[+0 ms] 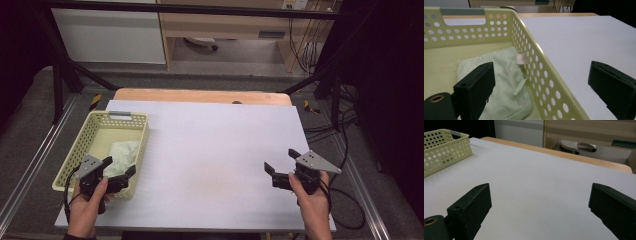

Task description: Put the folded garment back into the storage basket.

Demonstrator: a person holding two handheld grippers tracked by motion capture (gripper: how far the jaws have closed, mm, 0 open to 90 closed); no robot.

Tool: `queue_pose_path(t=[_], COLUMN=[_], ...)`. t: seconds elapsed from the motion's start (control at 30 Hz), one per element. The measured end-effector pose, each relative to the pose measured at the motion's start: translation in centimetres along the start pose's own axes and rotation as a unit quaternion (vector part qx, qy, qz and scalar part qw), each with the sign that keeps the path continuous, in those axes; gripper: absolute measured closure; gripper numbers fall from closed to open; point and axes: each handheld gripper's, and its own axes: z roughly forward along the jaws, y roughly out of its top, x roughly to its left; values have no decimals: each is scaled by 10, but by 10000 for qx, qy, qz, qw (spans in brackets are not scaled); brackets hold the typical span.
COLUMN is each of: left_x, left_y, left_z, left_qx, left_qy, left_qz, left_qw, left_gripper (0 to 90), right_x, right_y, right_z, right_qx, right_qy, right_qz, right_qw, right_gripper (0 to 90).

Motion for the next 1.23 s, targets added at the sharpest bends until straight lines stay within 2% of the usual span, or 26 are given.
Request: queue_pose_path(t=[0.17,0.3,0.4,0.5,0.73,0.93,1.03,1.1,1.17,1.23], left_x=[1,0,0,0,-1,-2,-3,-6,-11,-22], left_y=[0,0,0,0,0,0,0,1,5,11], left_z=[0,0,0,0,0,-2,-3,-3,-4,-6], left_qx=[-18,-28,-26,-22,-34,-65,-89,-106,-143,-297], left_qy=[10,-29,-30,-22,-45,24,11,-22,-141,-242], left_qz=[-45,-37,-35,-8,29,-14,8,49,93,228], left_qw=[10000,10000,10000,10000,10000,10000,10000,9999,9998,9990], left_gripper=[73,73,73,73,78,72,72,72,76,78], right_x=[2,2,5,8,18,25,28,31,33,32], right_y=[-17,-28,-33,-37,-50,-50,-49,-47,-45,-43], right_z=[-5,-8,-9,-7,15,36,50,58,63,62], right_qx=[-48,-13,-60,-47,386,433,475,513,509,504], right_qy=[74,45,112,108,273,461,635,706,704,648], right_qz=[281,341,388,318,123,115,117,80,52,73], right_qw=[9996,9994,9992,9994,9988,9979,9968,9962,9962,9966], right_gripper=[43,39,33,28,27,24,27,29,31,31])
